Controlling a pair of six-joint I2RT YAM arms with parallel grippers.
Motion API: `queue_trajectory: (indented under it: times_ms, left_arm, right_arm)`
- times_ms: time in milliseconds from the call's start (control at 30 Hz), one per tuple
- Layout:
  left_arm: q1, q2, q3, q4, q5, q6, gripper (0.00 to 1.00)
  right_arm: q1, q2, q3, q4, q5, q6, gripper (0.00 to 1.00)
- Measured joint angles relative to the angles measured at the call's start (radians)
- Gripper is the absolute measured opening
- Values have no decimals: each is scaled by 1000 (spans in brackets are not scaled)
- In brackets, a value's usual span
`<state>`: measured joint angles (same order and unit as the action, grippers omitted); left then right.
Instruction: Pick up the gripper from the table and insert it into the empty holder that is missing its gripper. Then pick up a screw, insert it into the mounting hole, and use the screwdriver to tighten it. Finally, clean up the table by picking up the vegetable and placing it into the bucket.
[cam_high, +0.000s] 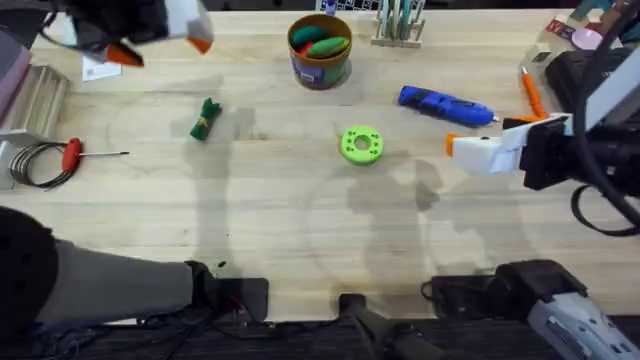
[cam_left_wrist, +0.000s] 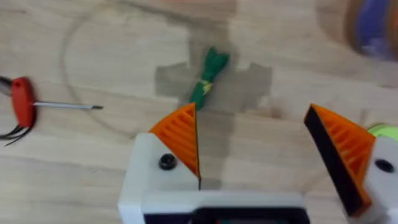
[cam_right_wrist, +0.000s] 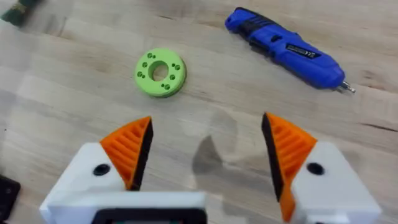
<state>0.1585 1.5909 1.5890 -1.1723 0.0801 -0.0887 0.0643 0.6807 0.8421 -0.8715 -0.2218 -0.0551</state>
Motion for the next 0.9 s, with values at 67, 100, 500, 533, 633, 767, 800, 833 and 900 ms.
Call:
queue_trajectory:
  times_ms: [67, 100, 500, 533, 633, 767, 800, 833, 900]
  left_arm:
    - [15, -1, -25, -27, -19, 50, 985]
    - [16, 0, -43, -31, -25, 75, 985]
    - [13, 101, -284, 144, -102, 241, 985]
    - [13, 118, -287, 158, -103, 248, 985]
    - [13, 168, -290, 214, -104, 275, 987]
    - [13, 209, -290, 249, -107, 324, 933]
    - [13, 216, -290, 257, -107, 332, 909]
    - [13, 220, -290, 263, -107, 340, 870]
    - [13, 224, -290, 271, -108, 350, 827]
  right_arm:
    - [0, 0, 0, 0, 0, 0, 984]
    - [0, 0, 0, 0, 0, 0, 984]
    - [0, 0, 0, 0, 0, 0, 985]
    - [0, 0, 0, 0, 0, 0, 985]
    - [0, 0, 0, -1, 0, 0, 985]
    - [0, 0, 0, -4, 0, 0, 985]
    - [0, 0, 0, -5, 0, 0, 985]
    - [0, 0, 0, -5, 0, 0, 985]
    - [0, 0, 0, -5, 0, 0, 985]
